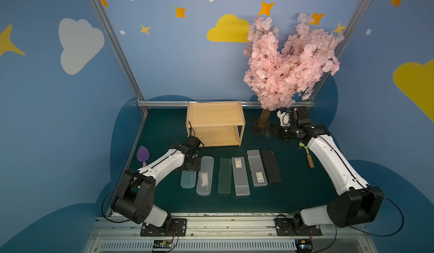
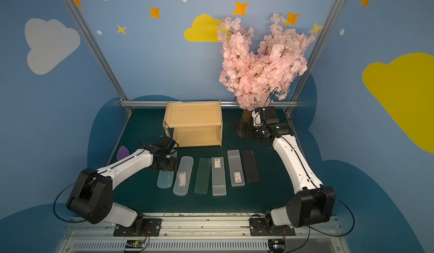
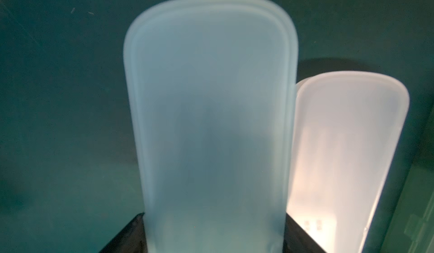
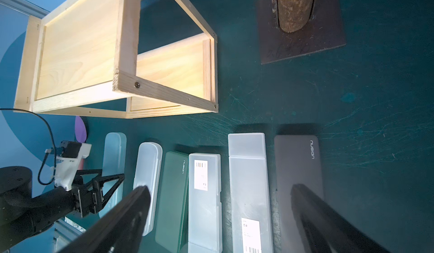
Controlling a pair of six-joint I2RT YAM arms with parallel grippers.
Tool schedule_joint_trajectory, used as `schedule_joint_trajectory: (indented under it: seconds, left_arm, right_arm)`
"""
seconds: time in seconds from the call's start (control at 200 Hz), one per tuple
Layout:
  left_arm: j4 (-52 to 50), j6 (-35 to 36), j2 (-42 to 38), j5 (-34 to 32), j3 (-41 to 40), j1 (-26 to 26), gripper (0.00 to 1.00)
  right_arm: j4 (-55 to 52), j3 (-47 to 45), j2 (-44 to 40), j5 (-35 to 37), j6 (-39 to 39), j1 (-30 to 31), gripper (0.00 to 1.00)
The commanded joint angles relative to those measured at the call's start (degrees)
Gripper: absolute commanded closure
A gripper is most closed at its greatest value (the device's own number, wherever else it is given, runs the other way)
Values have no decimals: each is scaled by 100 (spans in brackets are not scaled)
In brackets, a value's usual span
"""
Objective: Remove the pencil cases from the shelf
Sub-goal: Adjust the pencil case at the center of the board.
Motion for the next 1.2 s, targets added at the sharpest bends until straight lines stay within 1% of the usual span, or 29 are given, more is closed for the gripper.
schedule_joint_trajectory:
  seconds: [0.0,0.22,0.4,0.601,0.831,0.871,0.941,1.046,1.121,1.196]
  left_arm:
    - [-335,300,170,-45,23,72,18]
    - [-261,411,233,53,-146,99,18]
    - [-160,342,400,155,-133,111,17]
    - [-207,242,610,81,-67,119,8]
    - [-310,177,498,-50,31,120,3]
    - [-384,160,382,-77,99,113,0]
    - [-578,153,52,-123,259,109,0]
    - [-562,261,-865,-377,596,118,0]
    - [-5,434,-1627,-803,541,114,0]
    - [1070,784,-2232,-1413,-118,199,0]
  right_arm:
    - [63,-67,-179,-79,-30,-30,2]
    - [86,-162,-218,-108,-43,-82,2]
    - [89,-216,-220,-117,-50,-109,2]
    - [87,-259,-246,-135,-63,-143,2]
    - [90,-286,-321,-149,-69,-182,2]
    - [90,-278,-343,-152,-69,-179,2]
    - [73,-233,-452,-237,-85,-176,2]
    - [348,-403,-878,-125,-276,-135,2]
    - [855,-837,-1275,177,-498,-154,2]
    - [1154,-1223,-1504,566,-625,-187,2]
